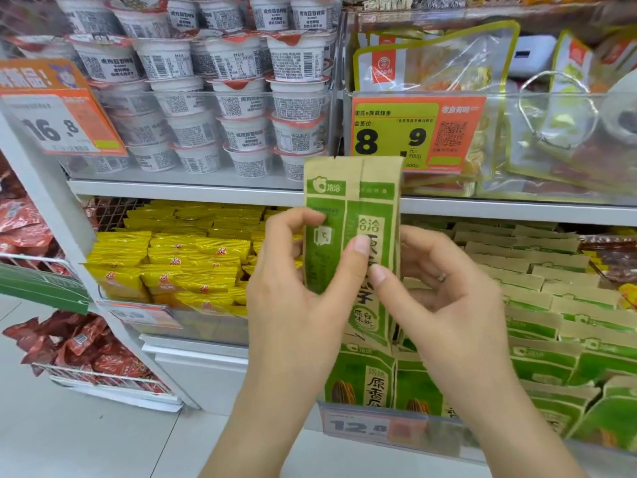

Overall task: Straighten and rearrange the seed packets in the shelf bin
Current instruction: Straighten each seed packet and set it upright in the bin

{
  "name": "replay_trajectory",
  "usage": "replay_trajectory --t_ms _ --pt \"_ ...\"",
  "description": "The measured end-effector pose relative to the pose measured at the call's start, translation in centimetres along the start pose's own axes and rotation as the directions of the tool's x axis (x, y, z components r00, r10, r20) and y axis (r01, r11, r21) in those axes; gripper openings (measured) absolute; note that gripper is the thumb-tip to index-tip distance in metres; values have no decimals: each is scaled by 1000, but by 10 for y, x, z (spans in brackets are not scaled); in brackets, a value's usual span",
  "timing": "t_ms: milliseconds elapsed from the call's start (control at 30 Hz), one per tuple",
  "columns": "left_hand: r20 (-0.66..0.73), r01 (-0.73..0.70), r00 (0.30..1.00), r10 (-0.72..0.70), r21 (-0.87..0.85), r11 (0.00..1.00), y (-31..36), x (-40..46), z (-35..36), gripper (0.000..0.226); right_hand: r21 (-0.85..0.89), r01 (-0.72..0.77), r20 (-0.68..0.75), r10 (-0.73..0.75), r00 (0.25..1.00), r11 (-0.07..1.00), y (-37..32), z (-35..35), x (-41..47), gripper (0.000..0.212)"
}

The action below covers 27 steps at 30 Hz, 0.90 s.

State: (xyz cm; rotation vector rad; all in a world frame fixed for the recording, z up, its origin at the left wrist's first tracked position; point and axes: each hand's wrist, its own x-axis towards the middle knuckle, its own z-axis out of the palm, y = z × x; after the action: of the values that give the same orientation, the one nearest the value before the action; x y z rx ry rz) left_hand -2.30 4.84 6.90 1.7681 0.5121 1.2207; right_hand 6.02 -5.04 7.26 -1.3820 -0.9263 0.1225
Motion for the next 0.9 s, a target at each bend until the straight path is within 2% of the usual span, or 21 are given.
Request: replay_trajectory --t_ms 100,233,433,767,900 --pt "-99 28 995 -26 23 999 3 4 -6 34 -45 70 83 -66 994 997 -1 5 -1 37" --pt "-188 4 982 28 164 986 2 10 -15 32 -53 114 155 -105 982 992 -2 8 -2 35" --pt "-196 -83 971 140 273 958 1 10 -14 29 -36 109 162 -101 981 993 0 10 -2 34" --pt "-198 -99 968 153 257 961 1 8 -14 30 18 78 152 -80 985 997 -1 7 -1 31" --pt "-198 -105 968 156 244 964 3 8 -13 29 59 24 146 -32 989 998 0 8 -2 30"
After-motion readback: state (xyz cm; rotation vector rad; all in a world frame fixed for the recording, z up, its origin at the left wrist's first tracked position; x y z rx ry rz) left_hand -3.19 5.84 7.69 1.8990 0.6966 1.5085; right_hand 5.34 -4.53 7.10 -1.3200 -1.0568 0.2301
